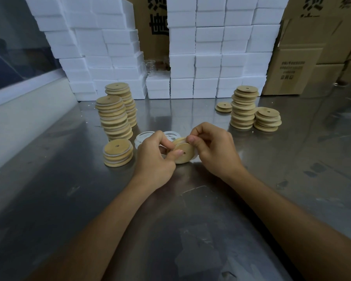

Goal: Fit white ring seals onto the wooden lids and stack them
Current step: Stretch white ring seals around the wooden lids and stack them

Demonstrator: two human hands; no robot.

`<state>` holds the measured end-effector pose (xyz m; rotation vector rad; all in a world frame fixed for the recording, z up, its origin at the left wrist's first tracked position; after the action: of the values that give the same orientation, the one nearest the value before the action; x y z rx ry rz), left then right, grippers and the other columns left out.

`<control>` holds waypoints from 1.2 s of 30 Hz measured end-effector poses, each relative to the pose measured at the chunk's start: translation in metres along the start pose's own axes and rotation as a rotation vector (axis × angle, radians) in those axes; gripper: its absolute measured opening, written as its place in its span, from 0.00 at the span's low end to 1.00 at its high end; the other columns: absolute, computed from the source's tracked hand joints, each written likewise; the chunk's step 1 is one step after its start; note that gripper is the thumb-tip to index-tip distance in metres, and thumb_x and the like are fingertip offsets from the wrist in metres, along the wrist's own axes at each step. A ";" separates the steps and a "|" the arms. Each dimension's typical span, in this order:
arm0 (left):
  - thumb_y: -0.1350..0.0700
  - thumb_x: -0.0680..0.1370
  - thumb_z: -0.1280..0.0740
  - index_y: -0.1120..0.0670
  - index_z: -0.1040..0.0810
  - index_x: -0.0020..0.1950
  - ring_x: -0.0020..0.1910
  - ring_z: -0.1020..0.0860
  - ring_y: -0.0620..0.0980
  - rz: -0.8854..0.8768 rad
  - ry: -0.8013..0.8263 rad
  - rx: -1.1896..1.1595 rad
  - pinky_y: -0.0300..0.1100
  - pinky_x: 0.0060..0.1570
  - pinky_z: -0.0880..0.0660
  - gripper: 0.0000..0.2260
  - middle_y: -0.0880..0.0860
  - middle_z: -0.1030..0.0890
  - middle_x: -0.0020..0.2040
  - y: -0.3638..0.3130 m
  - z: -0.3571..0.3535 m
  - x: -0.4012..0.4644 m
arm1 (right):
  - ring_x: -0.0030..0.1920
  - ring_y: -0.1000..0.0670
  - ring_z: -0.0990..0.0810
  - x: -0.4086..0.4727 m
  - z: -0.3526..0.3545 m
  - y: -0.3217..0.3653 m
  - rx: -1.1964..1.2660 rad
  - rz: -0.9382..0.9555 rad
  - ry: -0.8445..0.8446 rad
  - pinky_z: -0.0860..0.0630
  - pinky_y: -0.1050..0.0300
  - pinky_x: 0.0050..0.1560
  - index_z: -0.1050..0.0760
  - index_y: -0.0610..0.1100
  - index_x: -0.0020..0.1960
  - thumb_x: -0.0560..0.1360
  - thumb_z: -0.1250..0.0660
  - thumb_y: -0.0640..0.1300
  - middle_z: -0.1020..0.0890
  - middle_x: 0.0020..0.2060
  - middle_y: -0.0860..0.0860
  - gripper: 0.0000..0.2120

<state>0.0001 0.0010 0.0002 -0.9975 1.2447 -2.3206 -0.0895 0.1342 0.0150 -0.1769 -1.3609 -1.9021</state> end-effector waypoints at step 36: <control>0.63 0.72 0.26 0.44 0.29 0.37 0.42 0.17 0.48 -0.032 -0.004 0.005 0.46 0.42 0.19 0.17 0.47 0.18 0.39 -0.011 0.001 -0.005 | 0.40 0.55 0.19 -0.001 0.003 0.004 -0.090 0.227 0.051 0.21 0.57 0.45 0.21 0.40 0.46 0.77 0.30 0.41 0.19 0.37 0.56 0.04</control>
<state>0.0044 0.0092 0.0071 -1.0267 1.2300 -2.3435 -0.0872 0.1366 0.0191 -0.3126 -1.1698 -1.7654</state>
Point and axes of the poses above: each hand's wrist, its own x-axis towards the middle knuckle, its own z-axis out of the back of the hand, y = z × x, the point moved 1 cm from there along x, towards the middle knuckle
